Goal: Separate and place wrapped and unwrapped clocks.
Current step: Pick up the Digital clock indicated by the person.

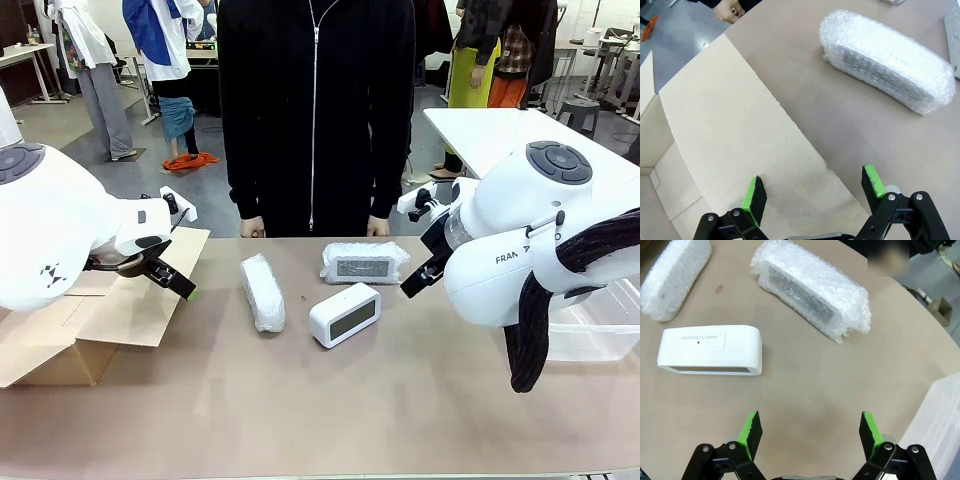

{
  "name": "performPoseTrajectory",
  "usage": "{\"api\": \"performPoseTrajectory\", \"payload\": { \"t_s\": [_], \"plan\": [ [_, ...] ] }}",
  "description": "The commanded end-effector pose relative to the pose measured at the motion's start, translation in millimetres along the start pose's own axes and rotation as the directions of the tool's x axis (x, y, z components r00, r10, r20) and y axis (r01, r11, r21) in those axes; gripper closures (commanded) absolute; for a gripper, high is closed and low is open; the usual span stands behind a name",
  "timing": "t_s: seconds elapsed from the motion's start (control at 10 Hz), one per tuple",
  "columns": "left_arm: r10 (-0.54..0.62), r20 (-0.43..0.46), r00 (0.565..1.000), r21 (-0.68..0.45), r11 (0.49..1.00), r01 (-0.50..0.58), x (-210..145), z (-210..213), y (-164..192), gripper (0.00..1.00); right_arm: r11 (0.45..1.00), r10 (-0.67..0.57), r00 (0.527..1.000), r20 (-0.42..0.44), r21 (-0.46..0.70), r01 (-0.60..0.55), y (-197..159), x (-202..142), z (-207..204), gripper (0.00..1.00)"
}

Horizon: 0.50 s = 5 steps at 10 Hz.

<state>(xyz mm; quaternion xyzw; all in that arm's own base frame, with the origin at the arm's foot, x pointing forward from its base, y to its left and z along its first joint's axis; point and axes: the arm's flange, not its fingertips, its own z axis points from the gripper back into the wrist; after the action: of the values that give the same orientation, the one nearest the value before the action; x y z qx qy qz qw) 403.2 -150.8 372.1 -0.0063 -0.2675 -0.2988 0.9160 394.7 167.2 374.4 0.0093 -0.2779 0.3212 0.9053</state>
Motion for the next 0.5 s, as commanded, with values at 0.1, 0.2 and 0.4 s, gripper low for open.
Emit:
{"api": "performPoseTrajectory", "payload": {
  "t_s": [0.1,0.2,0.4],
  "plan": [
    [0.002,0.000,1.000,-0.001,1.000,-0.002,-0.2,0.0,0.5,0.00,1.000,-0.001,1.000,0.000,0.000,0.001,-0.2,-0.1,0.0,0.00],
    [0.002,0.000,1.000,-0.001,1.000,-0.002,-0.2,0.0,0.5,0.00,1.000,-0.001,1.000,0.000,0.000,0.001,-0.2,-0.1,0.0,0.00],
    [0.002,0.000,1.000,-0.001,1.000,-0.002,-0.2,0.0,0.5,0.00,1.000,-0.001,1.000,0.000,0.000,0.001,-0.2,-0.1,0.0,0.00]
  ]
}}
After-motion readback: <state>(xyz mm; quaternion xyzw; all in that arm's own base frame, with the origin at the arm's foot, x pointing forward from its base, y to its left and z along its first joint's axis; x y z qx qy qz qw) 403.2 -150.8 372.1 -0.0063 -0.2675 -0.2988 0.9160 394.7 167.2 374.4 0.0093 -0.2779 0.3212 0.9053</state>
